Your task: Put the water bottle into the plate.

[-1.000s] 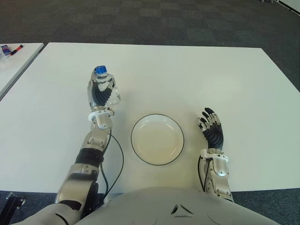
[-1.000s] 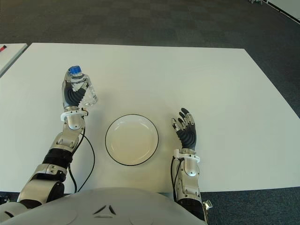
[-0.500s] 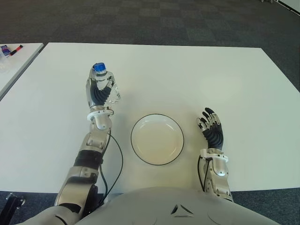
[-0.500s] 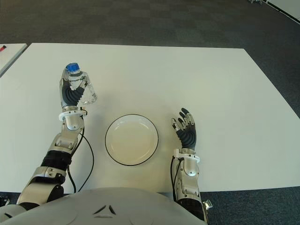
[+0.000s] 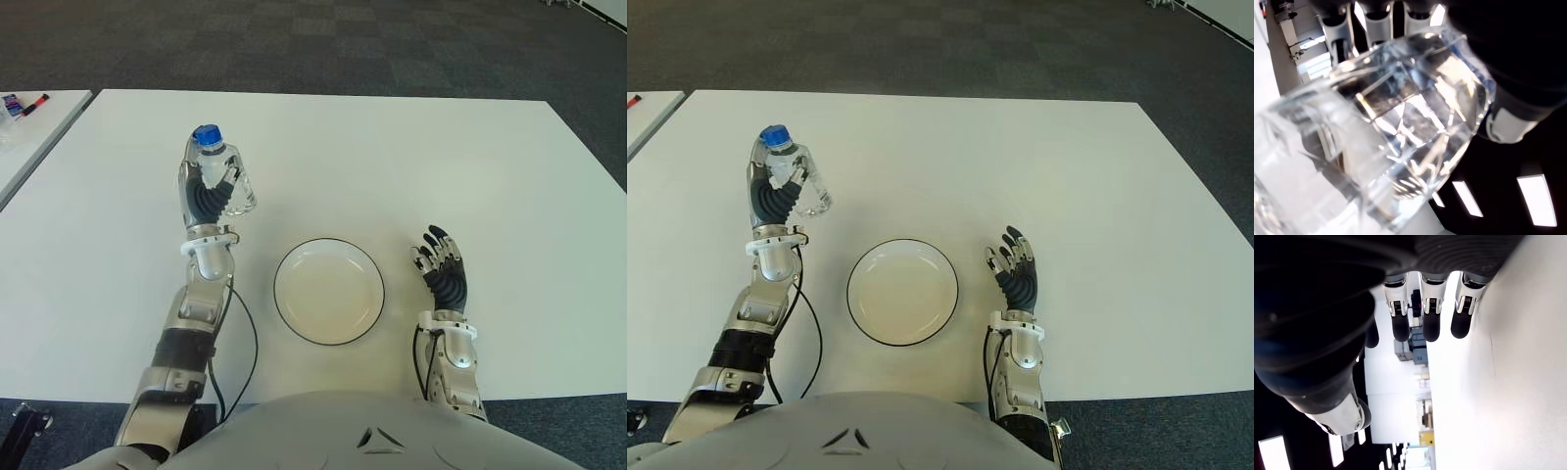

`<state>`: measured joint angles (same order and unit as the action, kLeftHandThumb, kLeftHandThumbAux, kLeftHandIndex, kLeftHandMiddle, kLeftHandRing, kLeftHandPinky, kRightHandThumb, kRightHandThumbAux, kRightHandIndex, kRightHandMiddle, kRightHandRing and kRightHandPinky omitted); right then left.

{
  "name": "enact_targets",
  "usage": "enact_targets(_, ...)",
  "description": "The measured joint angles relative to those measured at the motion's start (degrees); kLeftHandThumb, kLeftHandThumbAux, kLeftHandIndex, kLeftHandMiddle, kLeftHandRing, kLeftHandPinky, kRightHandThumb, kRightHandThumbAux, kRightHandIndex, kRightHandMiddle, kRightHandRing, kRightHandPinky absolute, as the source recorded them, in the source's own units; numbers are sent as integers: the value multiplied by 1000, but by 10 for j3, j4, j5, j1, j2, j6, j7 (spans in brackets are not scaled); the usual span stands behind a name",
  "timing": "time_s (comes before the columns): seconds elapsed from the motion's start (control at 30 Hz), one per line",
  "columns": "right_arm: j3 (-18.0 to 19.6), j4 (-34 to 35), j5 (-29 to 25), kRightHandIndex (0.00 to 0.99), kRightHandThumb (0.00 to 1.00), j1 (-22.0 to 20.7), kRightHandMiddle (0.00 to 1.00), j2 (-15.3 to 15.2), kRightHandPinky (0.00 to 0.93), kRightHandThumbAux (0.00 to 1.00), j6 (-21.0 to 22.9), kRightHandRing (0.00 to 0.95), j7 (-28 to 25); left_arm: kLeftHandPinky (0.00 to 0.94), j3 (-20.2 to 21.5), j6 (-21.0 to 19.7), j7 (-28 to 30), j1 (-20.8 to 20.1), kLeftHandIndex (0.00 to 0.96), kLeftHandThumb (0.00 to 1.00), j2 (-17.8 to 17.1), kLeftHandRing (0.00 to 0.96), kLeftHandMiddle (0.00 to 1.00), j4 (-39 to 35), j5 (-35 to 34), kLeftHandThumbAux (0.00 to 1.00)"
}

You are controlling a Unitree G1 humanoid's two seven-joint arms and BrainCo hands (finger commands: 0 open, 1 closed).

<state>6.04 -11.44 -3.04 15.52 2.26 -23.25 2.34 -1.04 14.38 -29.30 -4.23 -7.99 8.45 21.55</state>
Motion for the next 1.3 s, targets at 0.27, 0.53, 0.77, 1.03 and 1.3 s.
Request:
enact_targets(0.27, 0, -1, 0, 170, 469, -1, 138, 1, 142, 801, 0, 115, 0, 410, -1, -8, 11, 17, 275, 1000, 10, 513, 415, -36, 5, 666)
enact_targets(0.53, -1, -4, 0, 171, 471, -2, 138, 2, 147, 799, 0, 116, 2, 434, -5, -5, 44, 37, 276, 1000, 13, 493, 394, -72, 2, 667)
enact_targets(0.77, -2, -1, 1, 171, 470, -1, 136, 3, 148, 783, 0, 114, 5, 468, -10, 13, 67, 58, 275, 1000, 19, 481, 375, -97, -15, 669)
enact_targets(1.03, -3, -1, 3, 174, 474, -2, 140, 5, 145, 791, 1, 116, 9, 480, -23, 23, 99, 85, 278, 1000, 36, 479, 364, -135, -38, 671)
enact_targets(1.3, -4, 0, 3, 171, 475, -2, 137, 5, 149, 792, 4, 115, 10, 463, -26, 24, 120, 104, 278, 1000, 48, 483, 370, -160, -50, 671)
